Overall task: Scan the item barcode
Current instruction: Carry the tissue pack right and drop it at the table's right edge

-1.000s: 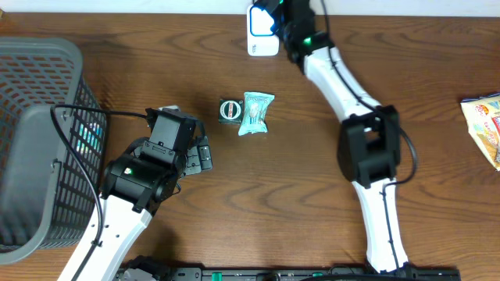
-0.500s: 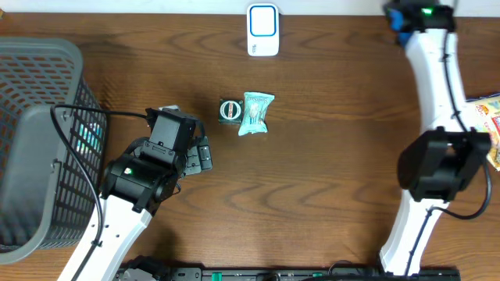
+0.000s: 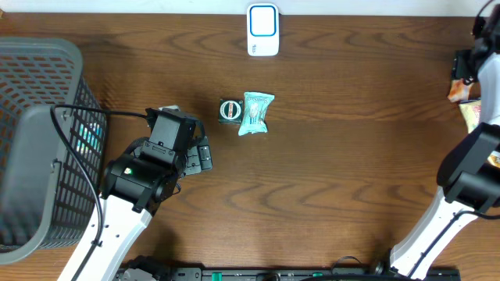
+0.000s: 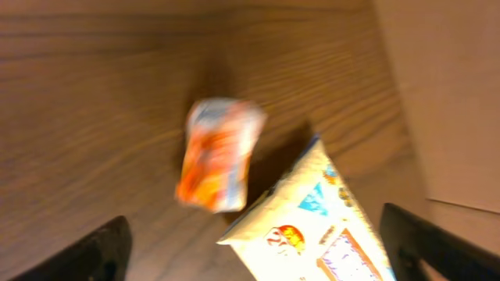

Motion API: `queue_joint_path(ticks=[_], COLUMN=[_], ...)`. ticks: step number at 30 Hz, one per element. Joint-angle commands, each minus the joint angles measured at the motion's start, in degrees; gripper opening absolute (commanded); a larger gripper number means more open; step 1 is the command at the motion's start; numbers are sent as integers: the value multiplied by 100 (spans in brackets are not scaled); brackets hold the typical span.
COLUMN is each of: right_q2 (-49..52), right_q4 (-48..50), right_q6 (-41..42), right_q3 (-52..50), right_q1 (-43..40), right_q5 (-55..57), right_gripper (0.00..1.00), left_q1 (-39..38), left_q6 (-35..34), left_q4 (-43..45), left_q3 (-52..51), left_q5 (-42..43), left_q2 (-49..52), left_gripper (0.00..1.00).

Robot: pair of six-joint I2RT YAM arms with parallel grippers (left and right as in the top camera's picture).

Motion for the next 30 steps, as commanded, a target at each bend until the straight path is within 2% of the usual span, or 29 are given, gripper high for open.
queue_joint_path(ticks=[1, 6, 10, 14, 16, 21, 22, 30], right_q2=[0, 0, 0, 0, 7, 9, 9, 9], right_q4=[15, 7, -162, -527, -885, -1576, -1668, -1353], right_q6=[293, 997, 1591, 1692, 1692, 1665, 1668, 1670], right_q3=[-31, -31, -33, -50, -55, -120, -232, -1036], right_q1=[-15, 15, 107, 321, 551, 1182, 1517, 2830], right_q5=[-1054, -1670, -3215, -4883, -5311, -5180, -5154, -4962], right_gripper=[99, 99, 99, 99, 99, 99, 99, 99], left_q1=[17, 20, 20, 20, 20, 20, 20, 20], left_q6=[11, 11, 11, 11, 11, 11, 11, 11], left_q4=[-13, -13, -13, -13, -13, -13, -13, -13], left_q3=[24, 24, 24, 24, 24, 24, 24, 24], left_q5=[-94, -94, -94, -96, -96, -96, -94, -94], left_q2=[22, 22, 22, 22, 22, 22, 22, 22], left_gripper=[98, 98, 98, 98, 98, 97, 98, 98])
